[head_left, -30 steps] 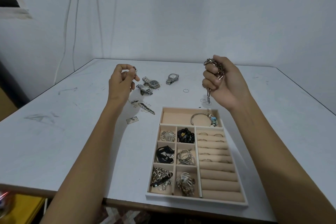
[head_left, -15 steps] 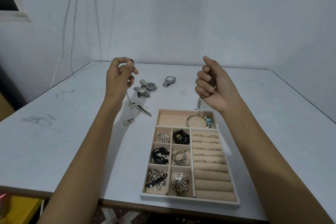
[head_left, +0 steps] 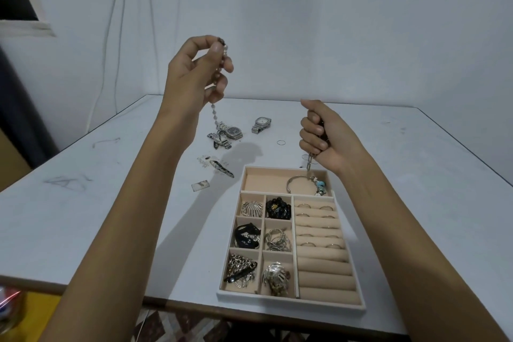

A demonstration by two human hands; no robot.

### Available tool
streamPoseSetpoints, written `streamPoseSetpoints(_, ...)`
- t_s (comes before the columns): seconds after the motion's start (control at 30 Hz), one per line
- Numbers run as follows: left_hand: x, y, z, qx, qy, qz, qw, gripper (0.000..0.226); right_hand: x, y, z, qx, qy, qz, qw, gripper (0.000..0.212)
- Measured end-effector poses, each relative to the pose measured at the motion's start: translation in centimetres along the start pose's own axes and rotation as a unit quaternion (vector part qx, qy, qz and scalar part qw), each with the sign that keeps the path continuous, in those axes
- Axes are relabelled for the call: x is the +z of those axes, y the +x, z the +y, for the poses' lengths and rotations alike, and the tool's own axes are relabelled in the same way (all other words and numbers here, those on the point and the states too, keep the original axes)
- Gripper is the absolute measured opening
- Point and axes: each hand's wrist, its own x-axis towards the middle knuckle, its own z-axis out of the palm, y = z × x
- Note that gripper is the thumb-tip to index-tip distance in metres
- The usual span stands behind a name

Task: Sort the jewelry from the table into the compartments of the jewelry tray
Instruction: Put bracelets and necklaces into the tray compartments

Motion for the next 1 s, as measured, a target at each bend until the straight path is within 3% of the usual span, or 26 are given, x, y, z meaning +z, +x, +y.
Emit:
streamPoseSetpoints(0.2, 0.8, -1.4, 1.5, -0.008, -0.046, -0.051, 0.998, 0.006, -0.2, 0.2, 0.5, 0.006, -0.021, 0.004, 1.000, 0.044)
streamPoseSetpoints(0.53, 1.4, -5.0, -1.4, -0.098, -0.160, -0.096, 0.977, 0.010, -1.3, 0.8, 1.0, 0.013, -0.022, 0.020, 0.999, 0.042)
streamPoseSetpoints(0.8, 1.9, -6.3, -4.3, -0.150, -0.220, -0.081, 0.961, 0.010, -1.9, 1.2, 1.3, 0.020, -0.024, 0.030, 0.999, 0.041)
streamPoseSetpoints(1.0, 1.9, -7.2, -6.0, -0.180, -0.189, -0.079, 0.962, 0.004, -1.8, 1.1, 1.3, 0.018, -0.020, 0.024, 0.999, 0.042)
